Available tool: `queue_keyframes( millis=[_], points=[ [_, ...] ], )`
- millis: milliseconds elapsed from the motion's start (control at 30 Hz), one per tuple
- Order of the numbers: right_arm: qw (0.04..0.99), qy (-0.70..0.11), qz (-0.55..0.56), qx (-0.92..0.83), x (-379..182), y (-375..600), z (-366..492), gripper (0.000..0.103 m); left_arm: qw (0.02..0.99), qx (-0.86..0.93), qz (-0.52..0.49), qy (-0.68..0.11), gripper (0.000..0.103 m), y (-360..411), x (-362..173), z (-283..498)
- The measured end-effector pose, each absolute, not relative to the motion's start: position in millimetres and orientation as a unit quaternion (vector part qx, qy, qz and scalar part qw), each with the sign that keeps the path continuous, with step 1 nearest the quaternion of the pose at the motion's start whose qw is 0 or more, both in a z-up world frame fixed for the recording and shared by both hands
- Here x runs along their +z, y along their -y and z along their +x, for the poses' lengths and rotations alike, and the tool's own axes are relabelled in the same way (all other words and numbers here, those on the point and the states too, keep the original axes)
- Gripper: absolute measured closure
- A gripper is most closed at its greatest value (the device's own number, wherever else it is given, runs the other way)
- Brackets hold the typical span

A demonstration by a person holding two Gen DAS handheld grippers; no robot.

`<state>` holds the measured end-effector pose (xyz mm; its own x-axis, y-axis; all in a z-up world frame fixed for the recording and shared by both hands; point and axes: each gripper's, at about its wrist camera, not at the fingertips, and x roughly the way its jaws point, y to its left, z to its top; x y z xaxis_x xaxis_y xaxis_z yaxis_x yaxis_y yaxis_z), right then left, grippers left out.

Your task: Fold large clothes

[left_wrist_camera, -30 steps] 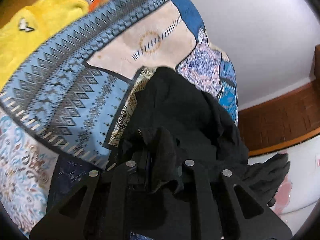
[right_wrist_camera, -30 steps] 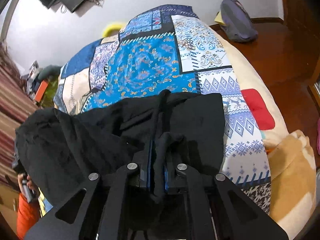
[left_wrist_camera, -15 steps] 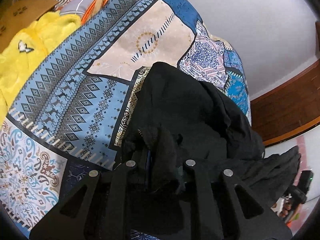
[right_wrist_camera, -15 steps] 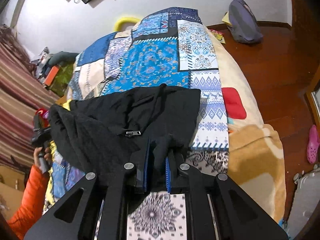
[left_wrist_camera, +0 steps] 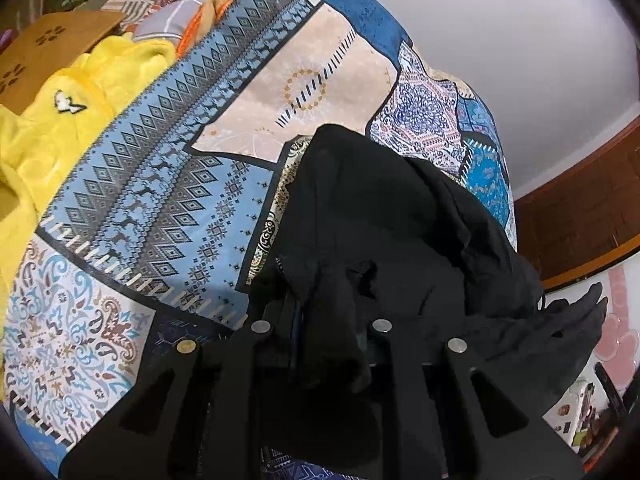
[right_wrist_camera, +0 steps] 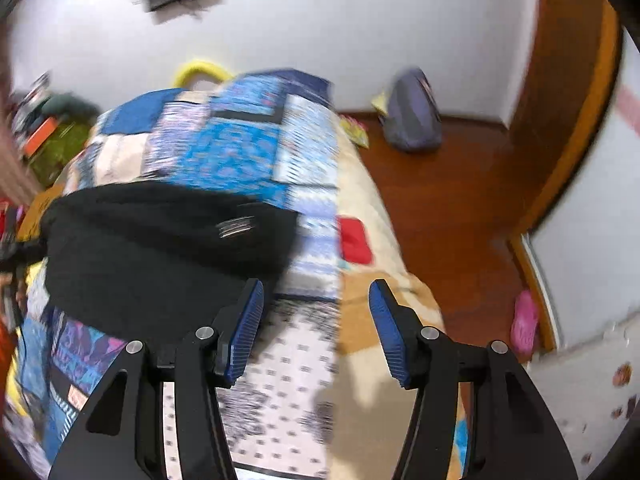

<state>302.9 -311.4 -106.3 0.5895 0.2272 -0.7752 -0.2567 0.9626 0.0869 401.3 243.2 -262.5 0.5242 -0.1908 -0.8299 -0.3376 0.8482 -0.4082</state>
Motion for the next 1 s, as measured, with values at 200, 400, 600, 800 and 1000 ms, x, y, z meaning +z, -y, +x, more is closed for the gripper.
queue_keyframes(
  millis=[200, 400, 600, 800, 1000],
  points=[
    [0.886, -0.387, -0.058, 0.25, -97.3, 196.8, 284.0, 0.05, 0.838, 0.064, -0.236, -0.488, 0.084, -239.4, -240.6, 394.7],
    [0.861, -0.418, -0.11, 0.267, -142.7, 96.5, 307.1, 0.05, 0.85, 0.053, -0.21, -0.481, 0.079, -239.6, -203.0, 380.1],
    [0.867, -0.433, -0.107, 0.222, -173.9, 81.5, 333.6, 0.031, 0.868, 0.01, -0.186, -0.46, 0.064, -232.4, -167.9, 354.6],
    [0.855, -0.464, -0.041, 0.229, -182.1, 103.4, 354.6, 0.018, 0.886, -0.004, -0.155, -0.437, 0.063, -215.1, -138.4, 335.6],
    [0.858, -0.459, -0.04, 0.226, -181.6, 99.4, 348.0, 0.016, 0.877, -0.011, -0.17, -0.449, 0.059, -224.6, -122.3, 332.0]
  ],
)
